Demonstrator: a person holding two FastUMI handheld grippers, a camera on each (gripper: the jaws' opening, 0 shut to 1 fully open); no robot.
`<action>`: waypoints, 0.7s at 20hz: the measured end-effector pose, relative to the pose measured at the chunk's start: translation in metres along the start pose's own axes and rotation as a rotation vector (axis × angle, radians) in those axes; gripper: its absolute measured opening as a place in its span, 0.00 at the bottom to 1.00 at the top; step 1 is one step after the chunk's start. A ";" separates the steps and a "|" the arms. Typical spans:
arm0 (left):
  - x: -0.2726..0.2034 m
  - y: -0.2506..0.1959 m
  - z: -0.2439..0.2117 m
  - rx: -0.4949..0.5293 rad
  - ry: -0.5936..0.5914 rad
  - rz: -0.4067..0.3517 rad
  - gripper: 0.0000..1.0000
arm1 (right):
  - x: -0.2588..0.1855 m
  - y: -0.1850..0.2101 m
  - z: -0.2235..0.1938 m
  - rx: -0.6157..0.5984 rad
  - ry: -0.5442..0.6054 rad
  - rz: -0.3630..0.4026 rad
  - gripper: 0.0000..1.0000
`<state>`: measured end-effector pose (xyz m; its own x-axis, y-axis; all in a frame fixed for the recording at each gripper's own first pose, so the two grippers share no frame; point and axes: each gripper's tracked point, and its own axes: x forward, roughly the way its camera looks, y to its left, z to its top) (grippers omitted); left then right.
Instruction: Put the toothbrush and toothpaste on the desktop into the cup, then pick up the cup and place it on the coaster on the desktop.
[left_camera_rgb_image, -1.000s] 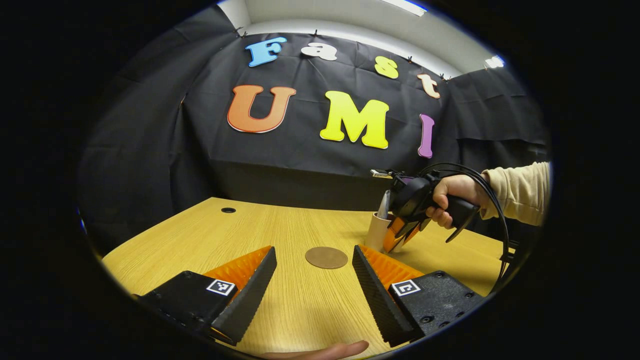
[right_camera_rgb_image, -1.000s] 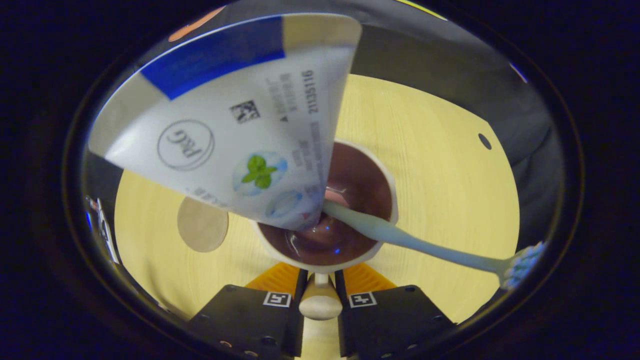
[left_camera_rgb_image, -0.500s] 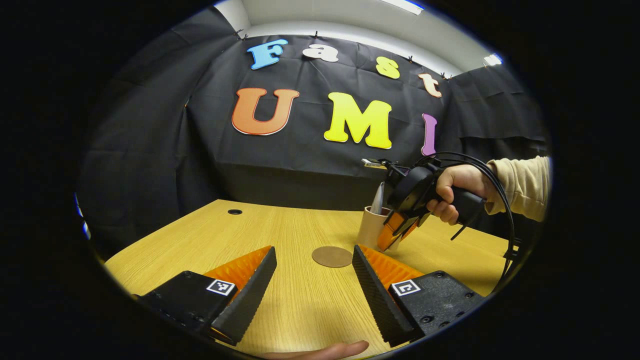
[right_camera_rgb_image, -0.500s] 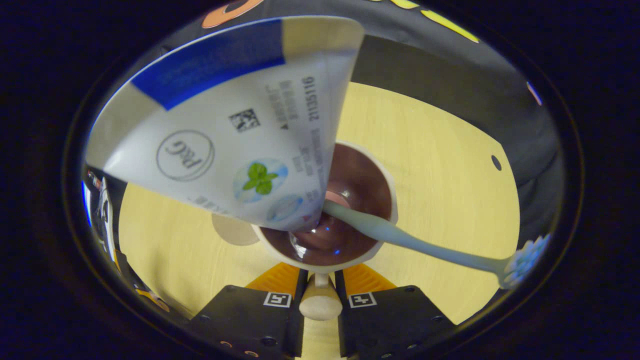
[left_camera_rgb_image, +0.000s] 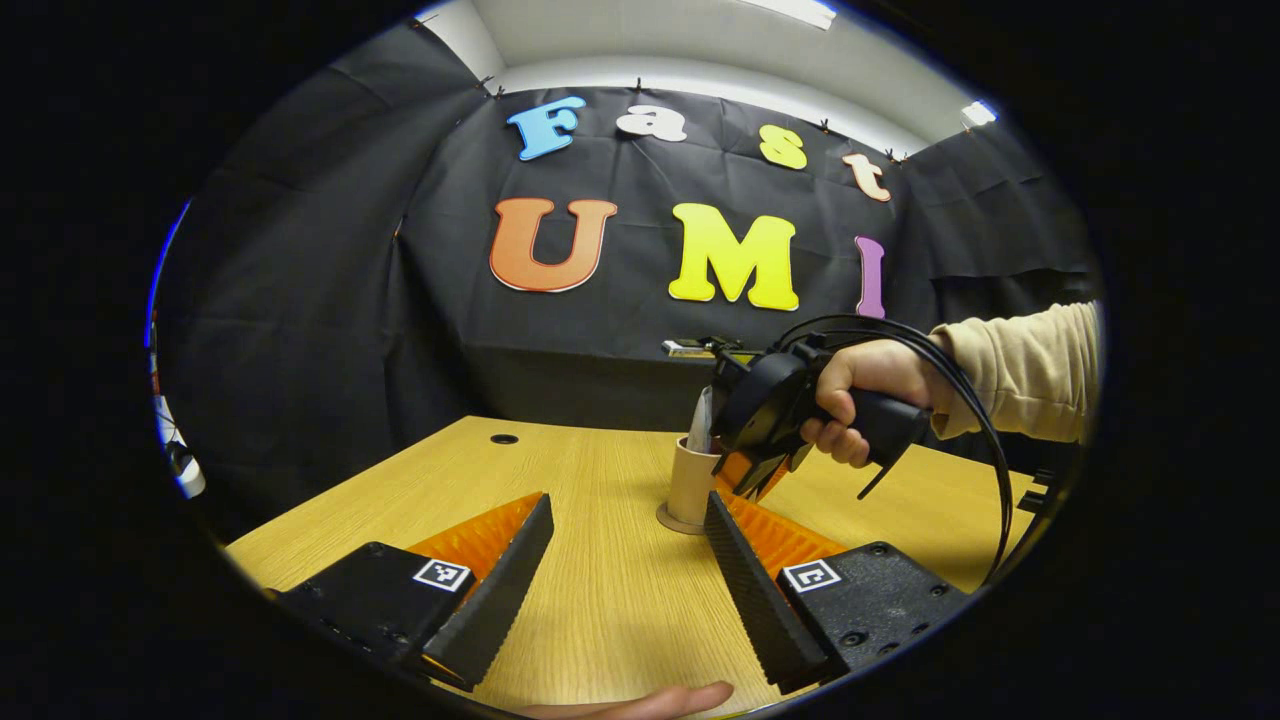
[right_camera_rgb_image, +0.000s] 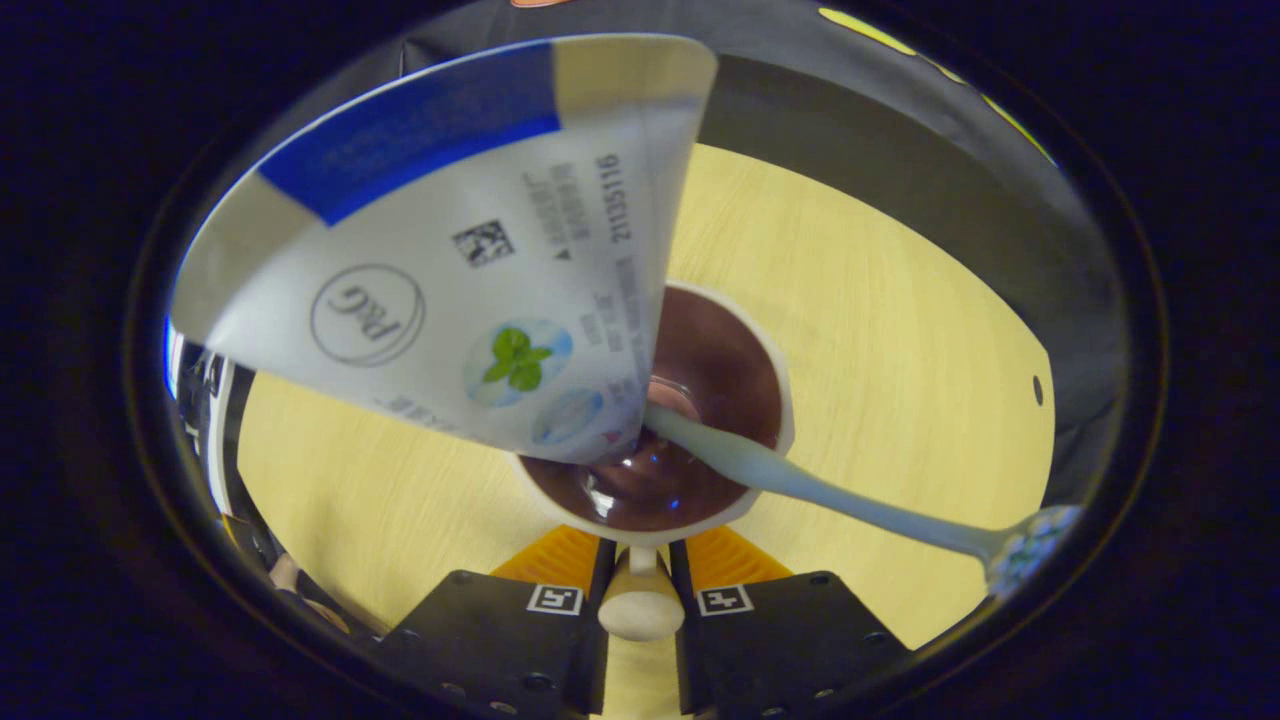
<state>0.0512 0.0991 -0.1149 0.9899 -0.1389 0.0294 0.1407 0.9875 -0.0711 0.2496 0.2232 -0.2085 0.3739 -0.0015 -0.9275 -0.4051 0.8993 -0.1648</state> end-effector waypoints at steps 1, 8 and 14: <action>-0.001 0.001 0.001 0.002 -0.001 0.003 0.97 | -0.001 -0.001 -0.003 -0.005 0.008 0.000 0.26; -0.002 -0.005 0.003 -0.020 0.004 0.030 0.97 | -0.015 0.004 -0.004 -0.010 -0.057 0.010 0.43; -0.006 -0.010 0.003 -0.013 0.020 0.084 0.98 | -0.041 0.000 -0.035 -0.009 -0.220 0.035 0.89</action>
<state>0.0442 0.0905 -0.1115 0.9983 -0.0577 0.0028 0.0577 0.9947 -0.0857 0.2052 0.2081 -0.1824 0.5317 0.1261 -0.8375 -0.4280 0.8933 -0.1373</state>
